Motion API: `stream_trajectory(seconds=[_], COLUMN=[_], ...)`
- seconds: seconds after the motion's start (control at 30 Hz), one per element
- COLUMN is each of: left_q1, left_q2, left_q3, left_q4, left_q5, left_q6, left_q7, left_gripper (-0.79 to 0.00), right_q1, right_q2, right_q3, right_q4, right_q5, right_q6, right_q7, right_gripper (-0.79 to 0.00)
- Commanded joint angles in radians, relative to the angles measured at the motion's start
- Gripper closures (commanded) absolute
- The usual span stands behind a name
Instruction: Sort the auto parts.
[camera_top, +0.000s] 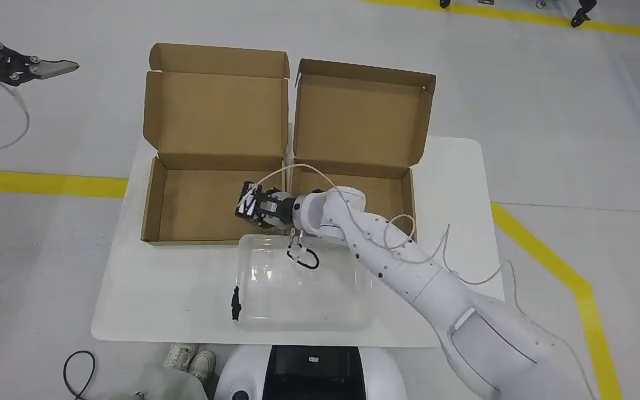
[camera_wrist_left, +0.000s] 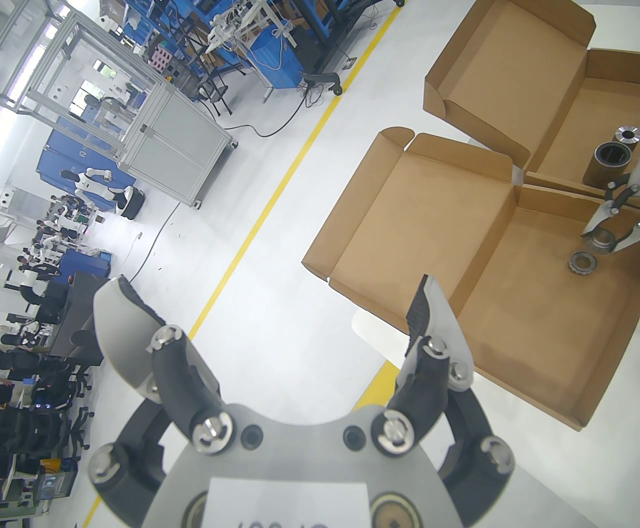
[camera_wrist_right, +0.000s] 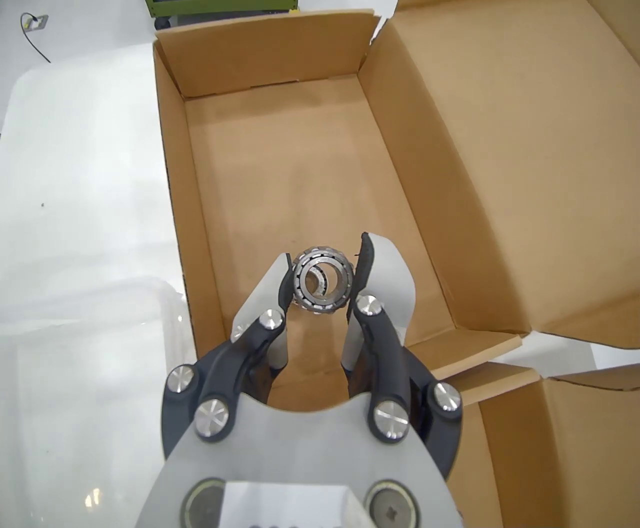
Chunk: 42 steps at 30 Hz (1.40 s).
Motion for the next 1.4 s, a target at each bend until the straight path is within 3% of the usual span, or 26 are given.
stream_trajectory(seconds=[0.0, 0.2, 0.33, 0.57, 0.67, 0.73, 0.83, 1.1, 1.37], left_q1=[0.0, 0.0, 0.0, 0.0, 0.0, 0.0, 0.0, 0.0, 0.0], left_q2=[0.0, 0.0, 0.0, 0.0, 0.0, 0.0, 0.0, 0.0, 0.0], left_q3=[0.0, 0.0, 0.0, 0.0, 0.0, 0.0, 0.0, 0.0, 0.0], left_q4=[0.0, 0.0, 0.0, 0.0, 0.0, 0.0, 0.0, 0.0, 0.0], left_q5=[0.0, 0.0, 0.0, 0.0, 0.0, 0.0, 0.0, 0.0, 0.0], left_q6=[0.0, 0.0, 0.0, 0.0, 0.0, 0.0, 0.0, 0.0, 0.0], left_q7=[0.0, 0.0, 0.0, 0.0, 0.0, 0.0, 0.0, 0.0, 0.0], left_gripper=[-0.785, -0.785, -0.785, -0.785, -0.785, -0.785, -0.785, -0.785, -0.785], right_q1=[0.018, 0.055, 0.072, 0.094, 0.103, 0.109, 0.114, 0.101, 0.02], right_q2=[-0.015, -0.058, -0.084, -0.123, -0.135, -0.141, -0.148, -0.141, -0.084], right_q3=[-0.007, -0.025, -0.035, -0.046, -0.048, -0.048, -0.047, -0.03, 0.022], right_q4=[0.037, 0.13, 0.188, 0.271, 0.297, 0.31, 0.321, 0.285, 0.127], right_q5=[0.009, 0.023, 0.032, 0.035, 0.032, 0.028, 0.02, -0.019, -0.082], right_q6=[0.003, 0.012, 0.013, 0.007, 0.006, 0.005, 0.007, 0.005, -0.008], right_q7=[0.002, -0.01, -0.015, -0.042, -0.051, -0.057, -0.066, -0.13, -0.197], right_gripper=[0.0, -0.003, -0.062, -0.095, -0.185, -0.289, -0.348, -0.342, -0.354])
